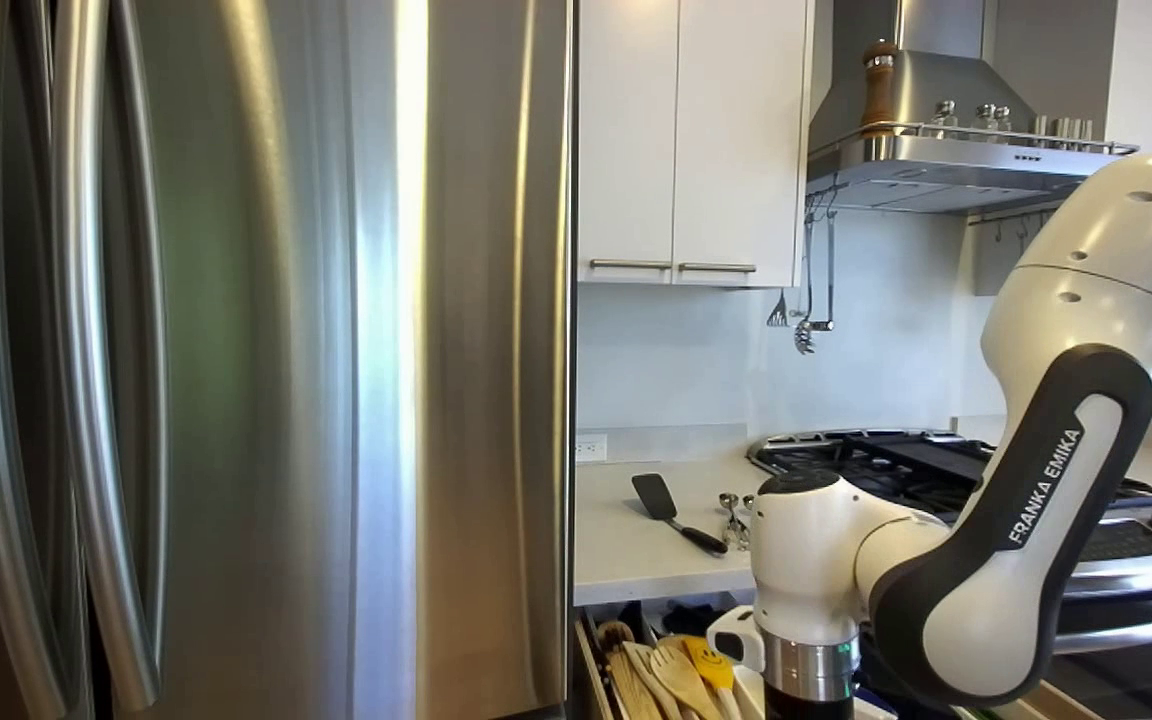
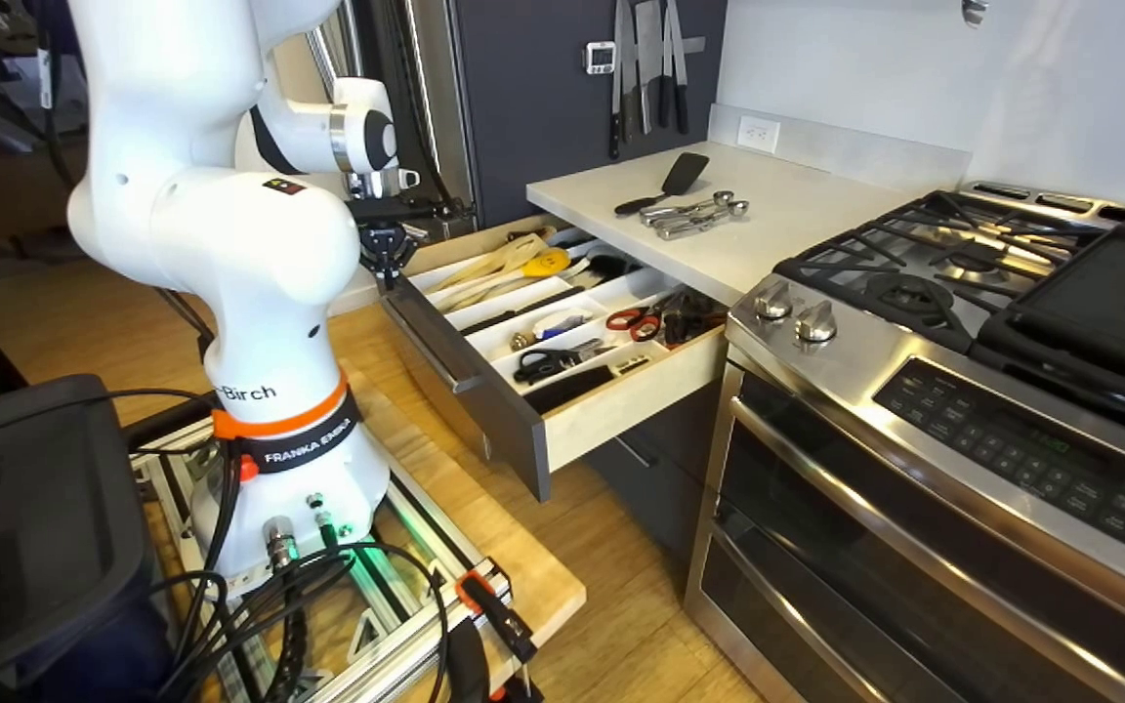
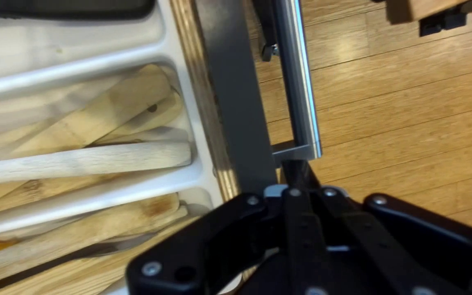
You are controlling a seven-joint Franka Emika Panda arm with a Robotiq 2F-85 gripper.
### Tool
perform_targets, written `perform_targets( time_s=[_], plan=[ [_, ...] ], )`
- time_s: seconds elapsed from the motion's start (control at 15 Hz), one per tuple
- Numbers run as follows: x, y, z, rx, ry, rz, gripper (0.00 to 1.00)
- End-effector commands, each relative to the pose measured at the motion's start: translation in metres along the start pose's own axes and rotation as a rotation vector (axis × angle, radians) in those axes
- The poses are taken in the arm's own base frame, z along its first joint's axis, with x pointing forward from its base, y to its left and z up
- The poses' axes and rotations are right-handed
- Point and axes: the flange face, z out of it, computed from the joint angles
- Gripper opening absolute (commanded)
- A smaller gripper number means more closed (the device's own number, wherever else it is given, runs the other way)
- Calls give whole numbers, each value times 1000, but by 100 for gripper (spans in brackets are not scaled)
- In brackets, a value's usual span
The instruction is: Close the open drawer
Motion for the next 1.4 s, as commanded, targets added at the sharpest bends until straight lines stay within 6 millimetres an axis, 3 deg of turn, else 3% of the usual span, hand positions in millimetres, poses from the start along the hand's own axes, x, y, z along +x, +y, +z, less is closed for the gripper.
perform_targets(
  time_s=[0.0, 0.8, 0.87, 1.07, 1.33],
  plan=[
    [-6, 26, -4, -135, 33, 37, 0],
    [-34, 115, 19, -461, -24, 32, 0],
    [-34, 110, 13, -415, 2, 21, 1],
    [-35, 122, 12, -447, 1, 28, 1],
    [-34, 121, 12, -451, -4, 27, 0]
  ],
)
